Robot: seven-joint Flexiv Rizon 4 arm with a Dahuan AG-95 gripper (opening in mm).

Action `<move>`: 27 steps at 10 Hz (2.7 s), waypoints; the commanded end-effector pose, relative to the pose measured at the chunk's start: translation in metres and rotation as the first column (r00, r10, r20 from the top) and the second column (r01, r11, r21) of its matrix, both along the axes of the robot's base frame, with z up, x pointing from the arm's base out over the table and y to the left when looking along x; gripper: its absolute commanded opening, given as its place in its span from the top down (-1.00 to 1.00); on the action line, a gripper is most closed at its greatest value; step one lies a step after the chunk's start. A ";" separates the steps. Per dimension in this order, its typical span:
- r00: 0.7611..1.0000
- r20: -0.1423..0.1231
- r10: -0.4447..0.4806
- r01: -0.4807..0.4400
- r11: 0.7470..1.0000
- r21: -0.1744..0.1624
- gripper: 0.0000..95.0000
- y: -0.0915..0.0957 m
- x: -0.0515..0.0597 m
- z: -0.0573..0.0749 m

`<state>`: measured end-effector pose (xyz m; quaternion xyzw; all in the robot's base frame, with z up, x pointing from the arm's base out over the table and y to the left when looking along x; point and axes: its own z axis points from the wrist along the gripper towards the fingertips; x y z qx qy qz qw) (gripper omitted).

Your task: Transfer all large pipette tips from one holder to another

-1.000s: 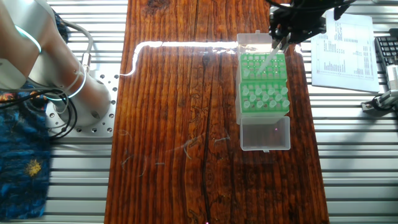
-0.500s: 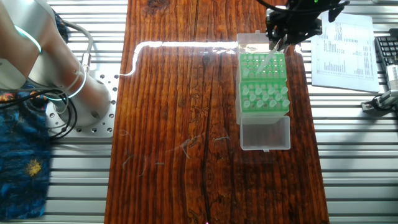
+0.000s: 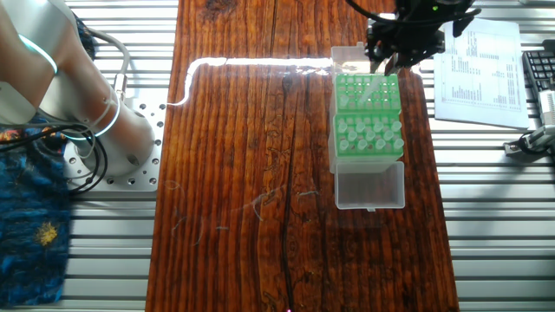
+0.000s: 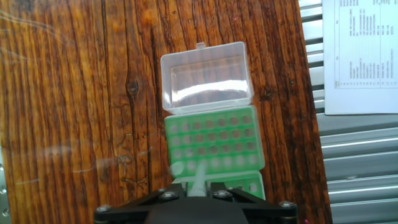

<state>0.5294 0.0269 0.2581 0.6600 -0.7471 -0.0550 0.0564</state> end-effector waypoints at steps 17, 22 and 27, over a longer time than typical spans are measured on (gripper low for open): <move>0.959 0.140 -0.247 0.254 0.967 -0.033 0.60 -0.053 0.031 -0.068; 0.929 0.142 -0.343 0.350 0.936 -0.031 0.60 -0.049 0.062 -0.085; 0.905 0.120 -0.409 0.411 0.912 0.002 0.60 -0.050 0.063 -0.093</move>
